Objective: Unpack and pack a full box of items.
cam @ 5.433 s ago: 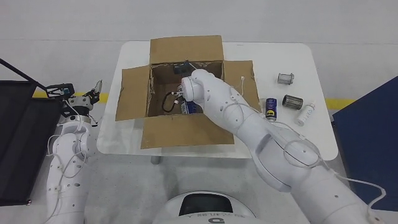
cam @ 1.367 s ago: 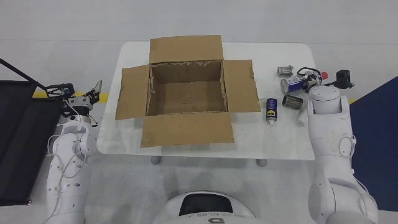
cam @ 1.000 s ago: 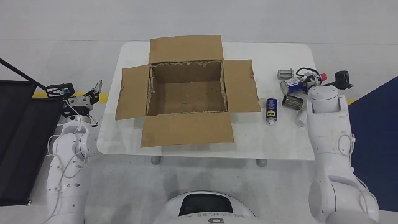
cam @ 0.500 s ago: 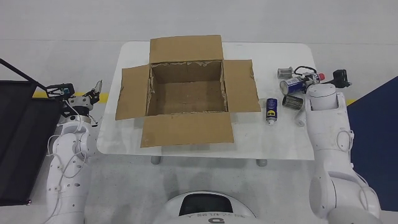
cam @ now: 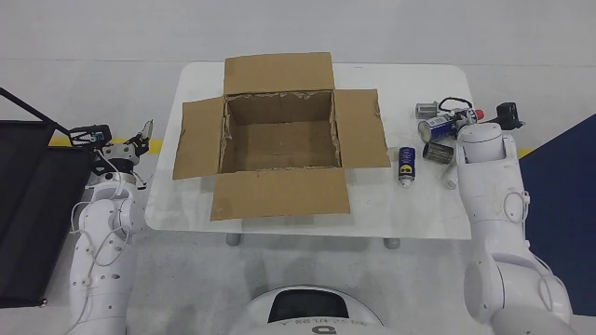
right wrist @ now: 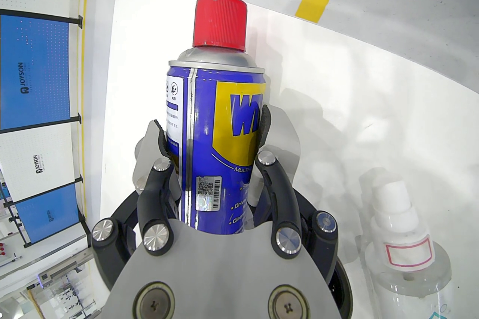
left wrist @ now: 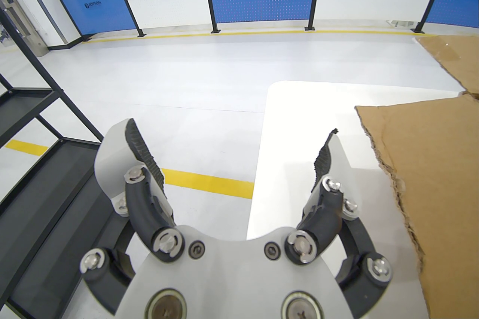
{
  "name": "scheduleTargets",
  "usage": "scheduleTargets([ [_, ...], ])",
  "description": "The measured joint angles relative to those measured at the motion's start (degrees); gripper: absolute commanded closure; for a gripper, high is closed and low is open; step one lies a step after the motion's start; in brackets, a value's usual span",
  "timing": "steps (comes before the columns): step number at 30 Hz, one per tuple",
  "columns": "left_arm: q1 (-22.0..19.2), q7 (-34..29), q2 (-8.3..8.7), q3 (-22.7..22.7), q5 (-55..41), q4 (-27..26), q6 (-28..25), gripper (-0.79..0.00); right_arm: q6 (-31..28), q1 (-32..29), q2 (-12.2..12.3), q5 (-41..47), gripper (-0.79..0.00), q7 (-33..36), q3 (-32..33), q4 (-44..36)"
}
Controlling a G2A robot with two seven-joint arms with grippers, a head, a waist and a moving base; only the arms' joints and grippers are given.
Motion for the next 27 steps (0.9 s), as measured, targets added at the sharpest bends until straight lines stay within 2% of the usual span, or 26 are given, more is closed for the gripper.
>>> scheduleTargets([
  [15,0.0,0.0,0.00,0.0,0.0,0.0,0.0,-0.785,1.1,-0.7,0.5,-0.4,-0.369,0.9,-0.2,-1.5],
  [18,0.0,0.0,0.00,0.0,0.0,0.0,0.0,-0.785,1.4,-1.0,0.5,-0.4,-0.403,1.0,-0.2,-2.0],
  [20,0.0,0.0,0.00,0.0,0.0,0.0,0.0,-0.785,1.6,-1.1,0.6,-0.4,-0.468,1.0,-0.3,-2.3],
  [27,0.0,0.0,0.00,0.0,0.0,0.0,0.0,-0.785,2.1,-1.9,0.7,-0.1,-0.573,0.7,-0.3,-3.8],
])
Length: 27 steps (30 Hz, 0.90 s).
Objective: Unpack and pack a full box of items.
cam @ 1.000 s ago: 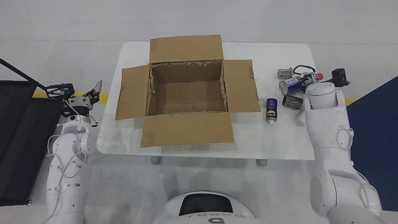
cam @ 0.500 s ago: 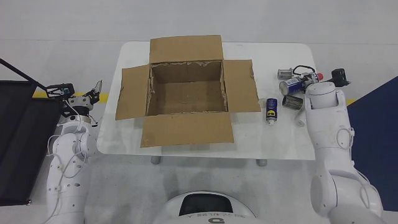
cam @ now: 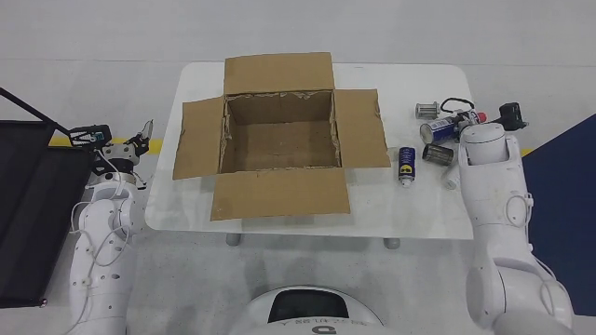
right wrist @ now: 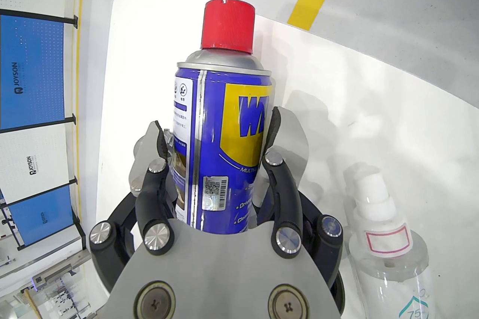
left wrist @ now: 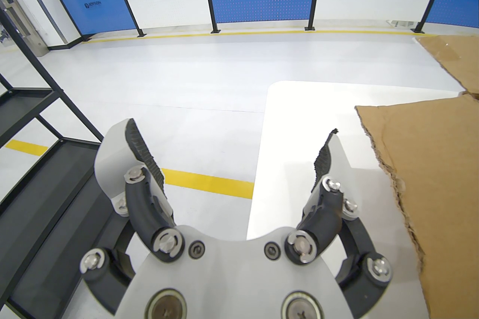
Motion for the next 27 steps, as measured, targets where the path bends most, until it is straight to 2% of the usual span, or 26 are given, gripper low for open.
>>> scheduleTargets([
  [7,0.0,0.0,0.00,0.0,0.0,0.0,0.0,-0.785,0.6,-1.1,0.1,0.3,-0.610,-0.7,0.2,-2.0],
  [11,0.0,0.0,0.00,0.0,0.0,0.0,0.0,-0.785,1.8,-2.6,0.2,0.2,-0.603,-2.1,0.7,-5.2],
  [15,0.0,0.0,0.00,0.0,0.0,0.0,0.0,-0.785,3.8,-5.9,0.1,-0.1,-0.646,-4.6,1.1,-12.0],
  [18,0.0,0.0,0.00,0.0,0.0,0.0,0.0,-0.785,5.8,-9.2,-0.1,0.0,-0.779,-6.5,1.7,-18.6],
  [24,0.0,0.0,0.00,0.0,0.0,0.0,0.0,-0.785,8.4,-16.4,-0.5,0.9,-0.785,-9.9,3.0,-32.6],
  [27,0.0,0.0,0.00,0.0,0.0,0.0,0.0,-0.785,8.4,-16.3,-0.5,0.9,-0.785,-9.9,2.9,-32.1],
])
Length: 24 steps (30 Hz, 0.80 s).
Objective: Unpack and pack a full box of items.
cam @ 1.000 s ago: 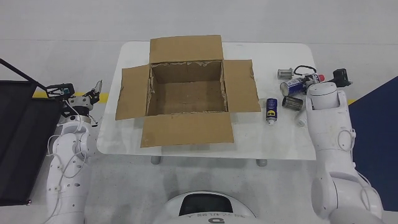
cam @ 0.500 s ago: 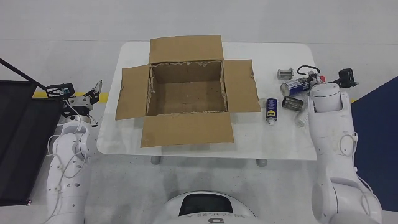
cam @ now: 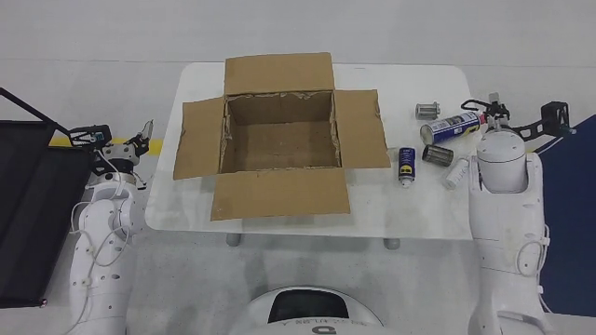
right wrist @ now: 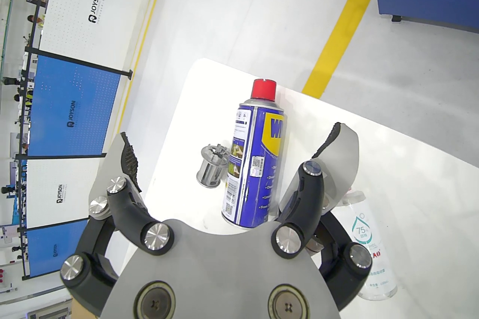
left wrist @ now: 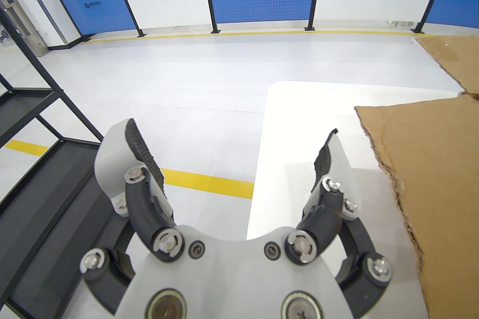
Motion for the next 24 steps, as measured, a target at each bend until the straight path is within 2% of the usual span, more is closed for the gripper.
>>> scheduleTargets([
  [16,0.0,0.0,0.00,0.0,0.0,0.0,0.0,-0.785,-0.2,0.2,0.0,-0.3,-0.785,0.3,-0.3,0.9],
  [24,0.0,0.0,0.00,0.0,0.0,0.0,0.0,-0.785,5.2,11.5,0.4,-6.9,-0.785,6.2,-5.3,15.1],
])
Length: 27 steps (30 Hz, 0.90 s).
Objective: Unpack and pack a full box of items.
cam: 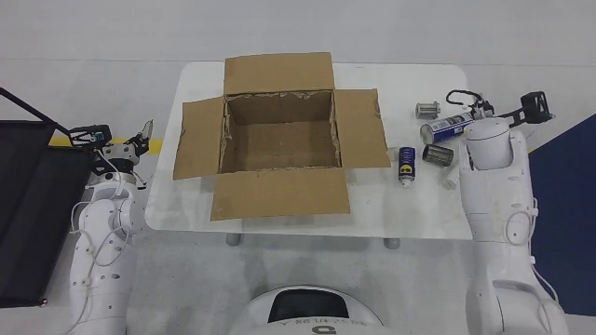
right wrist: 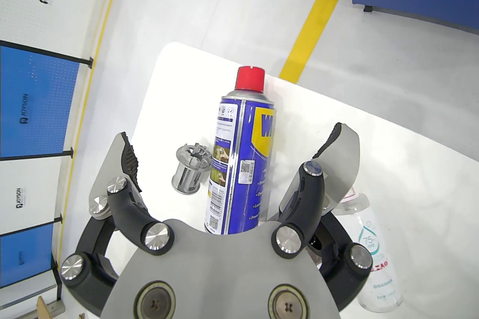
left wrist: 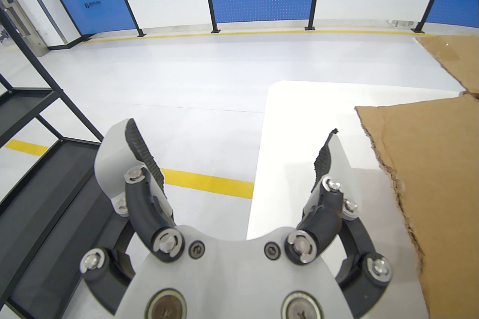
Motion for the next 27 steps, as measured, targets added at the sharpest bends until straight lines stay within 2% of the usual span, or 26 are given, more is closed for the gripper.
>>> scheduleTargets([
  [5,0.0,0.0,0.00,0.0,0.0,0.0,0.0,-0.785,2.2,6.2,0.3,-4.2,-0.785,4.3,-3.0,8.8],
  [10,0.0,0.0,0.00,0.0,0.0,0.0,0.0,-0.785,1.4,11.6,0.4,-6.7,-0.757,7.7,-4.9,17.4],
  [20,0.0,0.0,0.00,0.0,0.0,0.0,0.0,-0.785,1.5,19.7,-0.1,-8.6,-0.779,9.0,-8.0,31.2],
  [27,0.0,0.0,0.00,0.0,0.0,0.0,0.0,-0.785,-0.4,23.8,-0.5,-8.0,-0.653,8.8,-8.7,38.4],
])
